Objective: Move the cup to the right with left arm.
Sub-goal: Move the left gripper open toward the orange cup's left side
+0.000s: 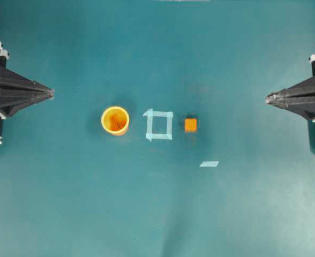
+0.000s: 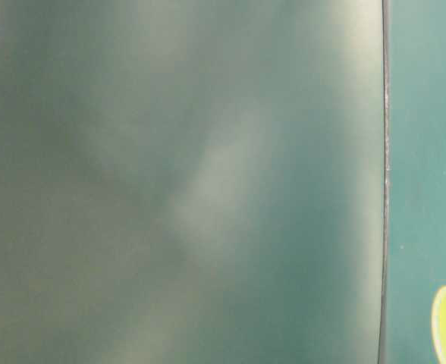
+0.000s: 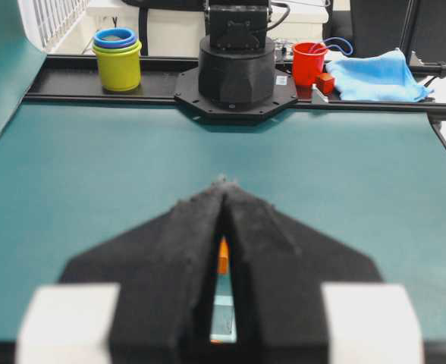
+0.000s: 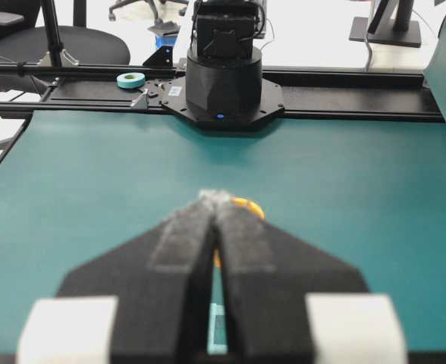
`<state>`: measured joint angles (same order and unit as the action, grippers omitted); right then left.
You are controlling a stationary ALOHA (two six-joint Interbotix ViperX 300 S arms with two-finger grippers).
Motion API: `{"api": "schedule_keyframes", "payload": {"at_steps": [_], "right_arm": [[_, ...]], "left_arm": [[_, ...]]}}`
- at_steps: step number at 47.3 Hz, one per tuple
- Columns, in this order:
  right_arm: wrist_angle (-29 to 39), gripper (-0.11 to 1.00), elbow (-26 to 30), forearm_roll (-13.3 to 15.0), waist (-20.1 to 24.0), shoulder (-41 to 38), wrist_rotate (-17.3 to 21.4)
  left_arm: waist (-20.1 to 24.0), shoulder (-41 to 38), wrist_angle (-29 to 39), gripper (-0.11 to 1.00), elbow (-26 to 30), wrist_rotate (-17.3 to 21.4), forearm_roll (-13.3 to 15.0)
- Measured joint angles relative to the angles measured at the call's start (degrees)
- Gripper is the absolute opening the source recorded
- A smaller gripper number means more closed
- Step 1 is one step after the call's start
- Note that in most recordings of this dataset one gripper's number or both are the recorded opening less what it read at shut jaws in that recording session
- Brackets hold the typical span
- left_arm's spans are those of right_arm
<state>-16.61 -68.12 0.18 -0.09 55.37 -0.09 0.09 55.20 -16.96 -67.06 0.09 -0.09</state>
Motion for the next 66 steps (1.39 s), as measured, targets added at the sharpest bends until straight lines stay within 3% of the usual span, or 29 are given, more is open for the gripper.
{"api": "schedule_keyframes", "payload": {"at_steps": [29, 35, 47, 66], "right_arm": [[-0.4, -0.01, 0.8, -0.3, 0.0, -5.0, 1.1], [-1.1, -0.01, 1.4, -0.3, 0.0, -6.1, 1.2], [-1.8, -0.01, 2.8, -0.3, 0.0, -8.5, 1.2], [-2.5, -0.01, 3.8, -0.3, 0.0, -9.1, 1.6]], "left_arm": [[-0.1, -1.3, 4.0, 0.04, -0.1, -0.4, -0.3], [-0.2, -1.9, 3.6, 0.16, -0.4, -0.4, -0.3], [-0.2, -3.8, 1.2, 0.52, -1.7, -0.4, -0.3], [-0.2, -13.3, -3.0, 0.74, -2.4, -0.4, -0.3]]}}
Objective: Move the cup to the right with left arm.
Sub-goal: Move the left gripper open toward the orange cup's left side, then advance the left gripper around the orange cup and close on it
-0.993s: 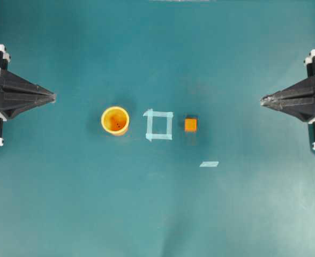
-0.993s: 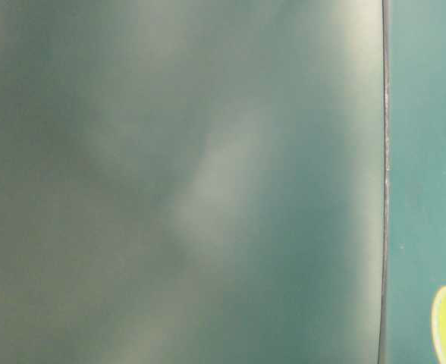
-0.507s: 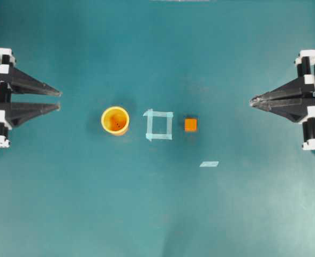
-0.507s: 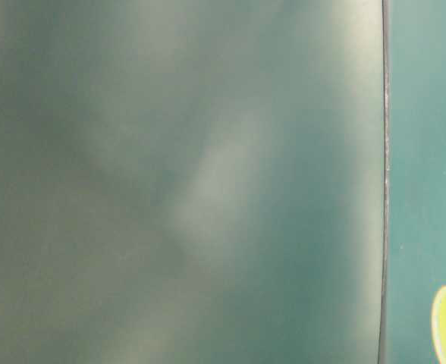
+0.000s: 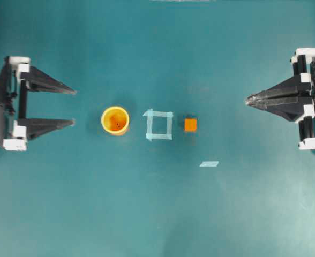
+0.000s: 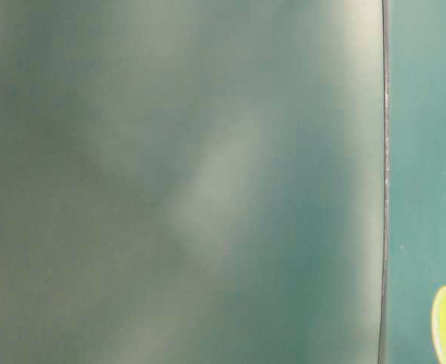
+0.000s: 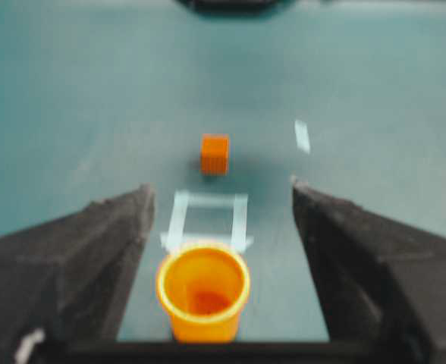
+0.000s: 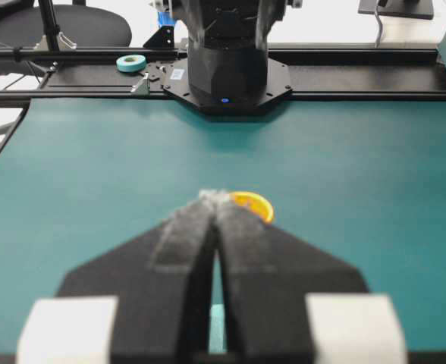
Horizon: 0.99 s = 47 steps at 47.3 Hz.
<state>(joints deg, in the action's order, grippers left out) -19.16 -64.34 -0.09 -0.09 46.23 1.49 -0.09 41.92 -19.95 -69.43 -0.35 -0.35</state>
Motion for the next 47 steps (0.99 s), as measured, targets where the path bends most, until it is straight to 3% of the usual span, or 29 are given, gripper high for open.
{"api": "schedule_keyframes", "payload": {"at_steps": [13, 32, 47], "right_arm": [[0.0, -0.01, 0.4, 0.0, 0.0, 0.0, 0.0], [0.1, -0.01, 0.9, -0.6, 0.0, 0.2, 0.0], [0.2, -0.01, 0.9, -0.6, -0.1, 0.3, -0.2]], "left_arm": [[1.4, -9.0, -3.8, 0.84, 0.1, 0.0, 0.0], [2.5, -18.9, -3.9, 0.84, 0.1, -0.2, 0.0], [0.7, -24.9, -4.4, 0.84, -0.3, -0.4, 0.0]]}}
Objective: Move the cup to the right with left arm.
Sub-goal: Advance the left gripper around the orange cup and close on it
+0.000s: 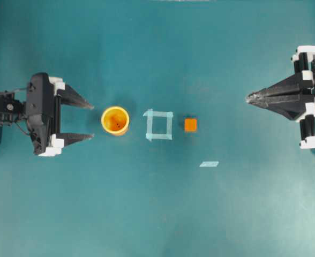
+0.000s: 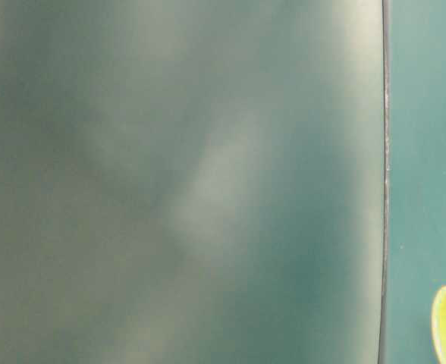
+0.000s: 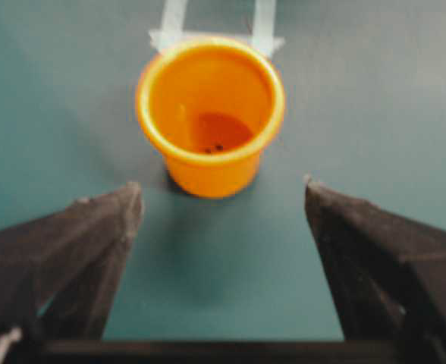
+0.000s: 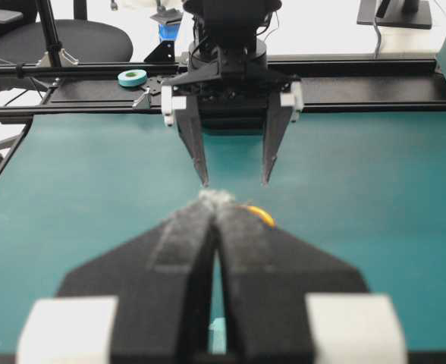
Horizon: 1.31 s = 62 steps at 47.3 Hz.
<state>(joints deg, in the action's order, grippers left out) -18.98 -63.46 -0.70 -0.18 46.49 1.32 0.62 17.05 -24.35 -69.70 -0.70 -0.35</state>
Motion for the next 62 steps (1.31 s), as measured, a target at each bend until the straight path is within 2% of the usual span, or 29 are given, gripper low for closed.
{"api": "schedule_keyframes", "payload": {"at_steps": [17, 37, 62], "right_arm": [[0.1, -0.01, 0.0, -0.1, -0.2, 0.0, -0.1], [0.1, -0.01, 0.0, 0.0, -0.2, 0.1, 0.0], [0.1, -0.01, 0.0, 0.0, -0.2, 0.1, 0.0]], "left_arm": [[-0.4, -8.1, -4.9, 0.84, 0.2, 0.0, 0.0], [-0.4, -15.4, -7.6, 0.84, 5.4, 1.0, -0.4], [0.6, -20.8, -10.7, 0.84, 10.5, 1.6, -0.4]]}}
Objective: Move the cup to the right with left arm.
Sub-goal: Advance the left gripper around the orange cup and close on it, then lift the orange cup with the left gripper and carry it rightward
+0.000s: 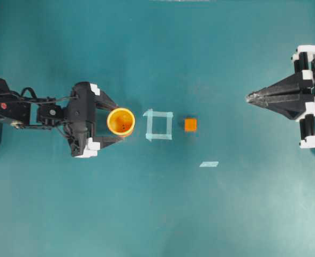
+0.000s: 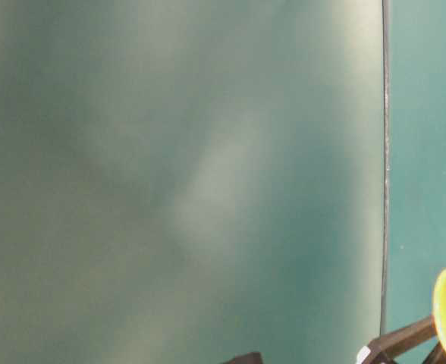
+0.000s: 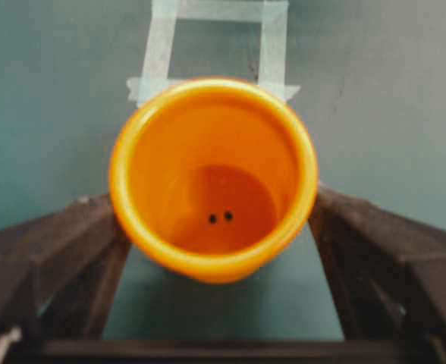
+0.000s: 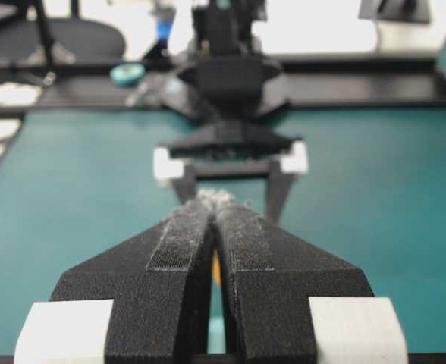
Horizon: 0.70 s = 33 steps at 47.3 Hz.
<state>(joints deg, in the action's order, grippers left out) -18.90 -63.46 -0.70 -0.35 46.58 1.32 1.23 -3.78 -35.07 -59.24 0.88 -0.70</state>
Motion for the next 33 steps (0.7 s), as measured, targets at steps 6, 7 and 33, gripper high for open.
{"api": "schedule_keyframes", "payload": {"at_steps": [6, 7, 33], "right_arm": [[0.0, -0.01, 0.0, -0.1, 0.1, 0.0, 0.0], [0.0, -0.01, 0.0, -0.1, 0.0, 0.0, -0.1], [0.0, -0.01, 0.0, 0.0, 0.0, 0.0, -0.2]], "left_arm": [[0.0, -1.2, -0.6, 0.84, 1.1, 0.0, 0.1], [0.0, -1.4, -0.7, 0.84, 1.3, 0.0, 0.1], [0.1, -2.2, -2.0, 0.7, 1.8, -0.1, 0.0]]}}
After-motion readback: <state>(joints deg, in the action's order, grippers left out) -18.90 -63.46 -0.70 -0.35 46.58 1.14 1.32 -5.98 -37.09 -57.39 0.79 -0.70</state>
